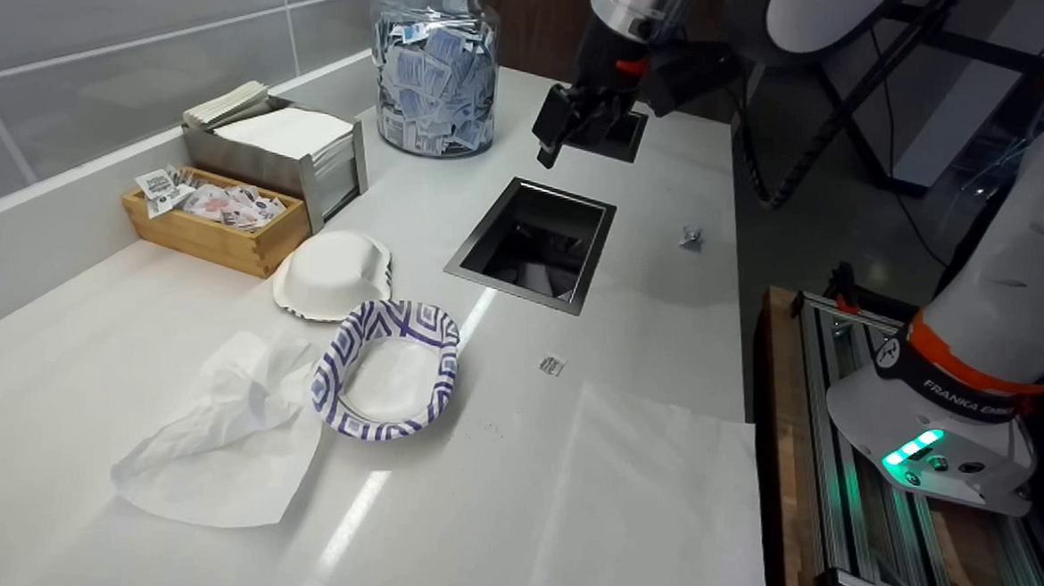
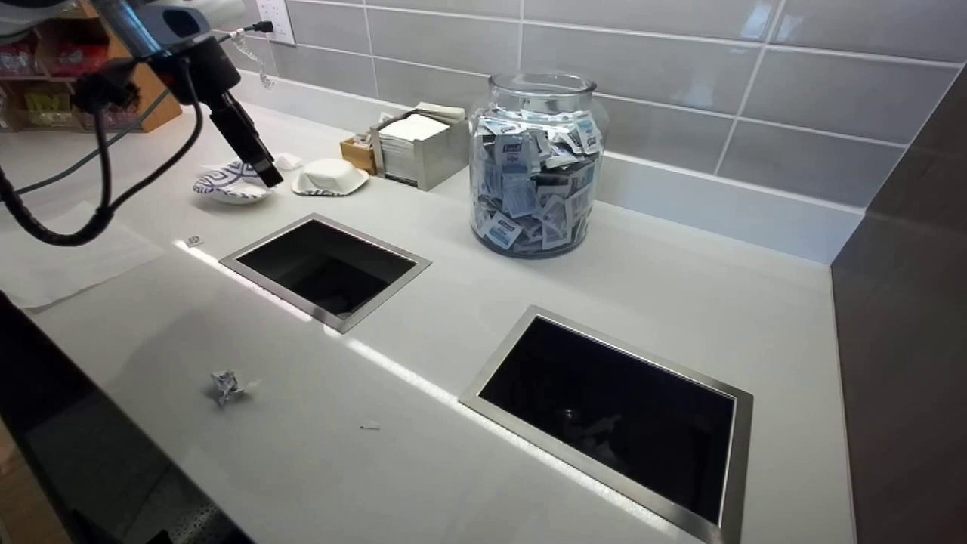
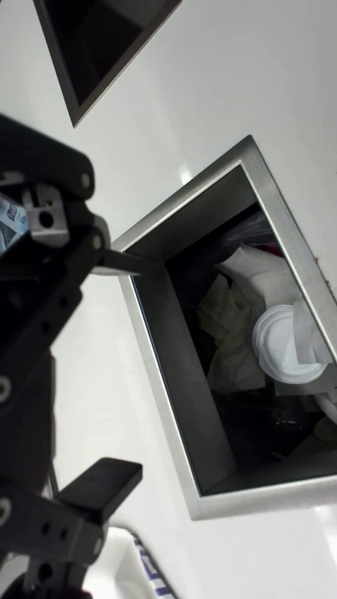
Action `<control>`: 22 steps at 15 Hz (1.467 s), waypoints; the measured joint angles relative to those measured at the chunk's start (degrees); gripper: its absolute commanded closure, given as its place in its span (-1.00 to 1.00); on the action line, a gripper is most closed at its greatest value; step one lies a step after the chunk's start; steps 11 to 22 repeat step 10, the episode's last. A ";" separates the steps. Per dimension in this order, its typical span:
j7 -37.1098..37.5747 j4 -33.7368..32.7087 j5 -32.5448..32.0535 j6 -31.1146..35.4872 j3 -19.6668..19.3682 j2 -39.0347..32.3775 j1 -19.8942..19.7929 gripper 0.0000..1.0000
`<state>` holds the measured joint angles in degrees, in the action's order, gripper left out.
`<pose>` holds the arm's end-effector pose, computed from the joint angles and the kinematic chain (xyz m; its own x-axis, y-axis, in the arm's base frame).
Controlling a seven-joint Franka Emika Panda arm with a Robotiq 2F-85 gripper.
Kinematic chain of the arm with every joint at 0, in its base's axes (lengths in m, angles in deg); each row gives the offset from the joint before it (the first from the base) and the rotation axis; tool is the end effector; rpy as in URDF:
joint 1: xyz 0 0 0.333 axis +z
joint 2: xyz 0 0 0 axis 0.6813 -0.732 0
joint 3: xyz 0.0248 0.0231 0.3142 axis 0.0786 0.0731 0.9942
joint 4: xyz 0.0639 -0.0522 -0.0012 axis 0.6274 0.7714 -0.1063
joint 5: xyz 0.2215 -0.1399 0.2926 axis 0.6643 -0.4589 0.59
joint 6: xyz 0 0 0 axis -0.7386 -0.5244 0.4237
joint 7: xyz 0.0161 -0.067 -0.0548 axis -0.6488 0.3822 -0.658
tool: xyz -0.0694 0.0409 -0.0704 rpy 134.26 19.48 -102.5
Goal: Use the paper towel to wipe the counter
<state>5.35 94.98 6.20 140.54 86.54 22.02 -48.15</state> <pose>0.4458 -0.0020 0.3824 0.8841 -0.3413 0.3192 -0.3841 -0.9198 0.0806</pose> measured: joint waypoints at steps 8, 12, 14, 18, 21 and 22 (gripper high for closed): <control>7.74 3.43 1.34 -2.97 2.46 7.67 -0.29 -1.00; 7.81 3.57 1.37 -2.97 2.46 7.69 -0.30 -1.00; 7.81 3.57 1.37 -2.97 2.46 7.69 -0.30 -1.00; 7.81 3.57 1.37 -2.97 2.46 7.69 -0.30 -1.00; 7.81 3.57 1.37 -2.97 2.46 7.69 -0.30 -1.00; 7.81 3.57 1.37 -2.97 2.46 7.69 -0.30 -1.00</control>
